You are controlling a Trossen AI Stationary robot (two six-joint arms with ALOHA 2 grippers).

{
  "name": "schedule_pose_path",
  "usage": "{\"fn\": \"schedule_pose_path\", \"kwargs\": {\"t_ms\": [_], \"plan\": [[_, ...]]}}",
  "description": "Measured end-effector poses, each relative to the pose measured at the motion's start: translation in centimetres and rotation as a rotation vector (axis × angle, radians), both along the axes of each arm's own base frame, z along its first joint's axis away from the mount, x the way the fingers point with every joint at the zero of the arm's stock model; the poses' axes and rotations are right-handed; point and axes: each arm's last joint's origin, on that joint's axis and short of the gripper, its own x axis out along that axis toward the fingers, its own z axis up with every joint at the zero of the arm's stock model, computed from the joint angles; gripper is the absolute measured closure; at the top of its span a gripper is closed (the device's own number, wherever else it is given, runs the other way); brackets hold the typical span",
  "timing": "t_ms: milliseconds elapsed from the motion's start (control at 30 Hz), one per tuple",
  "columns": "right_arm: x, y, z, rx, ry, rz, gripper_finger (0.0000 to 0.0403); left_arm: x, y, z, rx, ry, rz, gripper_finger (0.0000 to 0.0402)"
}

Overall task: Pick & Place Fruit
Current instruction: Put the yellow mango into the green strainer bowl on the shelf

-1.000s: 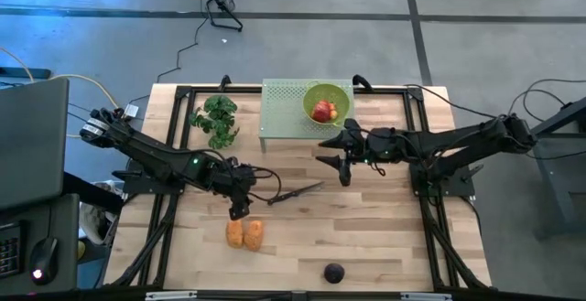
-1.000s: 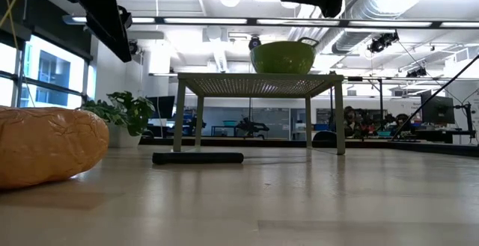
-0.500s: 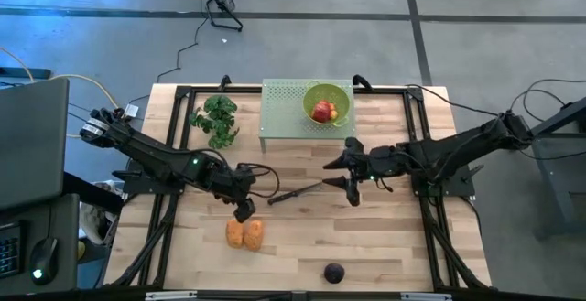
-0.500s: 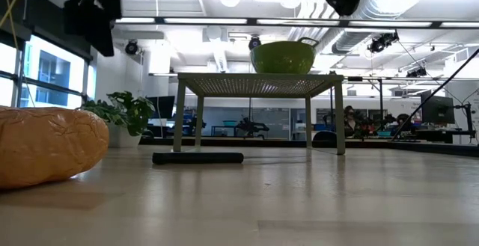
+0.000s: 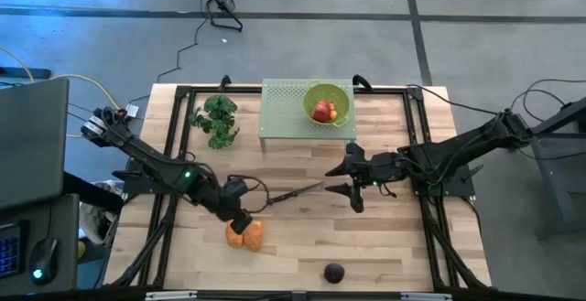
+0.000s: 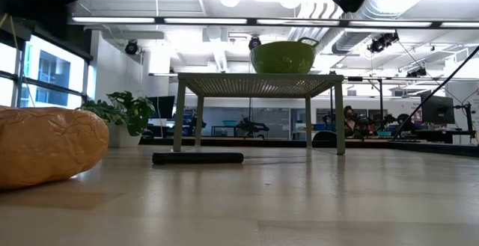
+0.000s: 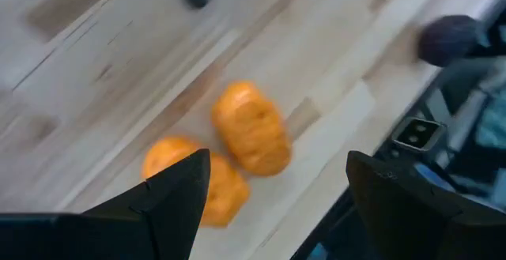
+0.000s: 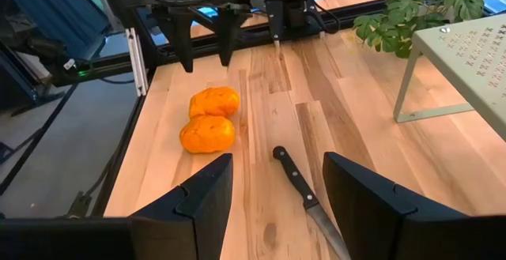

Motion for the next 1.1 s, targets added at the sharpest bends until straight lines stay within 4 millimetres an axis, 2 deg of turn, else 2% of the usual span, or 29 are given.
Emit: {"fn": "schedule_pose_path", "kwargs": {"t_ms": [167, 333, 500, 700, 1100], "plan": [[0.0, 0.0, -0.1, -0.003, 0.010, 0.000, 0.0213, -1.7, -1.1, -0.5, -0.017, 0.111, 0.102, 0.0112], [0.0, 0.0, -0.1, -0.005, 0.009, 0.001, 0.0213, -2.6, -2.2, -0.8, -0.039, 0.150, 0.171, 0.0112], [0.0, 0.0, -0.1, -0.005, 0.010, 0.001, 0.0213, -2.6, -3.5, -2.0, -0.039, 0.197, 0.214, 0.0112], [0.0, 0.0, -0.1, -0.010, 0.009, 0.003, 0.0213, -1.8, -4.1, -3.5, -0.027, 0.255, 0.257, 0.0112], [0.0, 0.0, -0.1, -0.014, 0.009, 0.004, 0.0213, -0.5, -5.1, -5.2, -0.034, 0.242, 0.302, 0.0112]]}}
